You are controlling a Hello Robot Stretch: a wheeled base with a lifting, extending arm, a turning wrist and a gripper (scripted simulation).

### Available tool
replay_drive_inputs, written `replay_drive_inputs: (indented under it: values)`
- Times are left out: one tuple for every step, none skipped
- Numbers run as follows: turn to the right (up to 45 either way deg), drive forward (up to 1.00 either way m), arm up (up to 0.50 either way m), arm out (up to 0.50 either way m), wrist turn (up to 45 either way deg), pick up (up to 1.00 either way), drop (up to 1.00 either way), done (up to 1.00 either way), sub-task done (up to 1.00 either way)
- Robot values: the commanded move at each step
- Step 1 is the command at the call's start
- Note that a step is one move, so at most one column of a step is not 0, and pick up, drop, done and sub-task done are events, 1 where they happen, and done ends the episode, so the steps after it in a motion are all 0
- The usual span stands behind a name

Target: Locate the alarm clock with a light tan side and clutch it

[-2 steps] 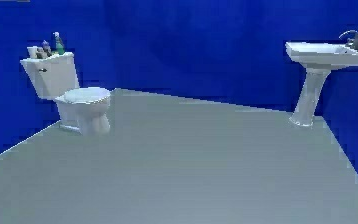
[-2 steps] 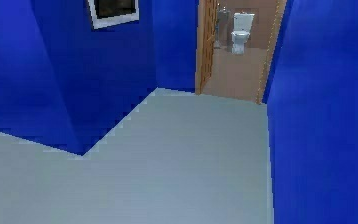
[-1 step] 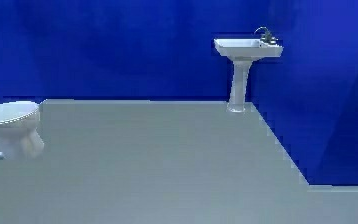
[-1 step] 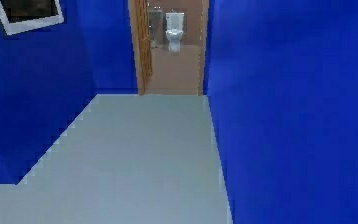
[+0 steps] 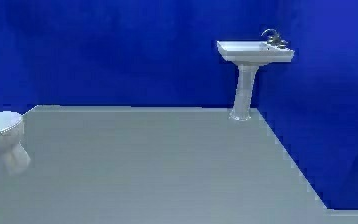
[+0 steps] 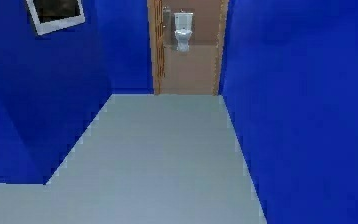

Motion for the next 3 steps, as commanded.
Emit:
replay_drive_inputs:
  values:
    - [-45.0,0.0,0.0,0.0,0.0,0.0,0.0,0.0,0.0]
    - [-42.0,0.0,0.0,0.0,0.0,0.0,0.0,0.0,0.0]
    - [0.0,0.3,0.0,0.0,0.0,0.0,0.0,0.0,0.0]
